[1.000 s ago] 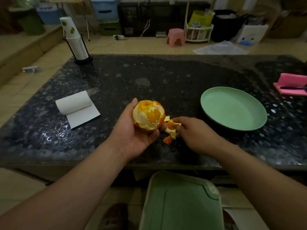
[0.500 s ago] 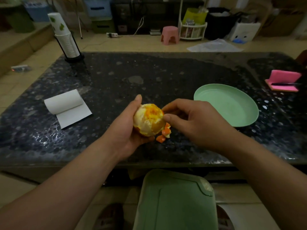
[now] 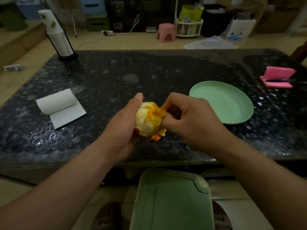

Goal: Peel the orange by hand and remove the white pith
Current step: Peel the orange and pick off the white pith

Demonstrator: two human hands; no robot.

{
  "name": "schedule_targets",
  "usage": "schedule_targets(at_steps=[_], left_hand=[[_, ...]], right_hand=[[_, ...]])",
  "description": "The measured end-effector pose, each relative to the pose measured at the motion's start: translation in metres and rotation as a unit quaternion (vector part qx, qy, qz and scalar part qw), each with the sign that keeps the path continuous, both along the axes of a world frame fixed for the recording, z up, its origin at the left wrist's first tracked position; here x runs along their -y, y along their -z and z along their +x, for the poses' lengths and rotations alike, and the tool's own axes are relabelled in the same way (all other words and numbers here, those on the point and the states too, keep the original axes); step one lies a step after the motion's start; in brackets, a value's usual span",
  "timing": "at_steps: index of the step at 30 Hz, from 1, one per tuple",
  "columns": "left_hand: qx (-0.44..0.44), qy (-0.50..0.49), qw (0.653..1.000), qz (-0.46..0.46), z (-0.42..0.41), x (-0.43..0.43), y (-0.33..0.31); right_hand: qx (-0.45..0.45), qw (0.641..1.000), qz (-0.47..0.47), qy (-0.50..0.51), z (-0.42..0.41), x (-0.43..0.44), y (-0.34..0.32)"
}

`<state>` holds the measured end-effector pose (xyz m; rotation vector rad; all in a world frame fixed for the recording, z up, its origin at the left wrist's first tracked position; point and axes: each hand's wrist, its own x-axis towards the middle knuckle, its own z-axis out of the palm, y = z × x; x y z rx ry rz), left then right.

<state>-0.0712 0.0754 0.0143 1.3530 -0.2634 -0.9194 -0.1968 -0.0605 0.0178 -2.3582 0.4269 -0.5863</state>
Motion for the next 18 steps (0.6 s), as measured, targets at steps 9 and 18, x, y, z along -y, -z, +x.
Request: schedule_targets(at_steps=[9, 18], left_hand=[[-0.002, -0.025, 0.999, -0.023, 0.0028, -0.0010, -0.0043], [0.004, -0.021, 0.999, -0.034, 0.0018, -0.0019, -0.0043]], right_hand=[[0.002, 0.977, 0.211, -0.011, 0.0002, 0.0022, -0.0050], [0.007, 0.962, 0.273, -0.003, 0.0007, 0.0001, -0.0060]])
